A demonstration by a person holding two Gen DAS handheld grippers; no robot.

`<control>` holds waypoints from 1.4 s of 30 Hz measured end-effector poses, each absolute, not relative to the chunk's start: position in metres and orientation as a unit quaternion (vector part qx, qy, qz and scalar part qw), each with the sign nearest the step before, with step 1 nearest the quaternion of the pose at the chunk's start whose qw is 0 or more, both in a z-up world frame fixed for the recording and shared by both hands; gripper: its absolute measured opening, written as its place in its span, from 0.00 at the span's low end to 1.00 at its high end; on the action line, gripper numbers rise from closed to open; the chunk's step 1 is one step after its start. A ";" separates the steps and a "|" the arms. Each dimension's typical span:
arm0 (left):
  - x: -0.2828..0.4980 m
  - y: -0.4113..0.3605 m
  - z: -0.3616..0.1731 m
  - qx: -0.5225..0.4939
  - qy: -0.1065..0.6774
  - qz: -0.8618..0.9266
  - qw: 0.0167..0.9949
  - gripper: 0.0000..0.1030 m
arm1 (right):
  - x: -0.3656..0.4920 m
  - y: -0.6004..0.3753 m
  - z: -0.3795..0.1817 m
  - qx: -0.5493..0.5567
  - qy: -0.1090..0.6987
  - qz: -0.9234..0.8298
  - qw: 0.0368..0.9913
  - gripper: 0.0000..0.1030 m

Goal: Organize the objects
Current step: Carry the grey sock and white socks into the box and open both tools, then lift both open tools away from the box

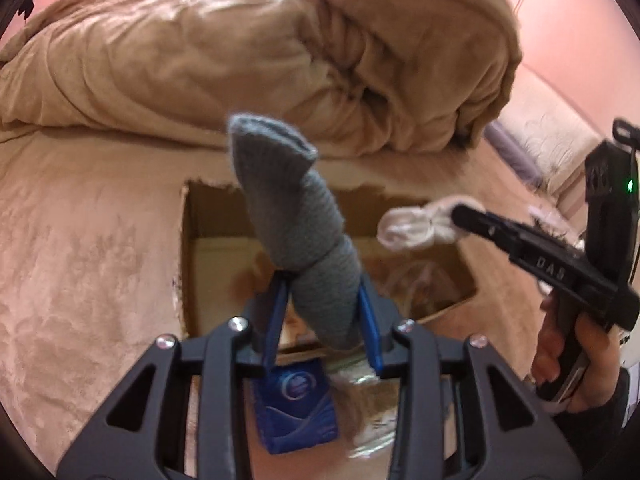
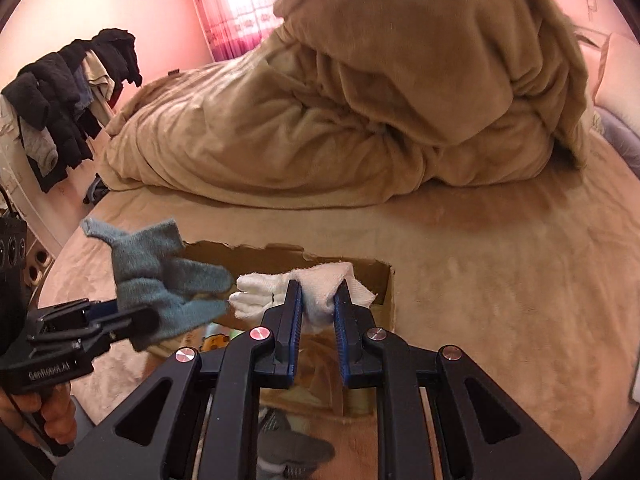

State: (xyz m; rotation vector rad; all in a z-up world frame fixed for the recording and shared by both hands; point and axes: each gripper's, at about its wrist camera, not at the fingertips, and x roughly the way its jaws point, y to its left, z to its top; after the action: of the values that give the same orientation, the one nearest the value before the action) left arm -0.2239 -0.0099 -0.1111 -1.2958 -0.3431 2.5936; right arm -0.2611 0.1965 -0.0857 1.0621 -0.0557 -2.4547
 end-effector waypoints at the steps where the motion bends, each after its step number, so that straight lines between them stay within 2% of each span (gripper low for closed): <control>1: -0.227 -0.010 -0.117 -0.450 -0.110 0.880 0.102 0.36 | -0.266 0.193 -0.093 0.392 -0.019 -0.891 0.230 0.16; 5: -0.231 -0.016 -0.127 -0.461 -0.108 0.878 0.068 0.42 | -0.273 0.183 -0.108 0.403 -0.014 -0.887 0.226 0.18; 6: -0.230 -0.019 -0.126 -0.458 -0.113 0.879 0.067 0.49 | -0.273 0.182 -0.111 0.403 -0.011 -0.887 0.224 0.22; 7: -0.229 -0.021 -0.122 -0.453 -0.116 0.882 0.065 0.57 | -0.274 0.179 -0.112 0.403 -0.003 -0.888 0.220 0.35; 8: -0.227 -0.023 -0.118 -0.446 -0.119 0.885 0.062 0.71 | -0.272 0.177 -0.113 0.402 0.007 -0.890 0.216 0.43; 9: -0.224 -0.025 -0.115 -0.439 -0.120 0.889 0.057 0.76 | -0.271 0.176 -0.113 0.400 0.011 -0.890 0.216 0.52; 21: -0.171 -0.029 -0.058 -0.389 -0.094 0.916 0.038 0.78 | -0.228 0.191 -0.071 0.374 0.017 -0.903 0.210 0.54; 25: -0.146 -0.031 -0.039 -0.372 -0.092 0.923 0.035 0.79 | -0.205 0.197 -0.049 0.361 0.018 -0.909 0.207 0.64; 33: -0.099 -0.027 -0.014 -0.348 -0.088 0.932 0.044 0.79 | -0.161 0.210 -0.017 0.342 0.017 -0.916 0.207 0.65; 42: -0.066 -0.016 -0.010 -0.345 -0.085 0.933 0.051 0.79 | -0.119 0.219 0.000 0.330 0.021 -0.920 0.210 0.65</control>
State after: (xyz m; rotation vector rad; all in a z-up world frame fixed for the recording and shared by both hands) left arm -0.0656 -0.0160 -0.0096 -1.0513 -0.2582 2.8397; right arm -0.1188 0.2195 0.0001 0.9163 0.0594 -2.5587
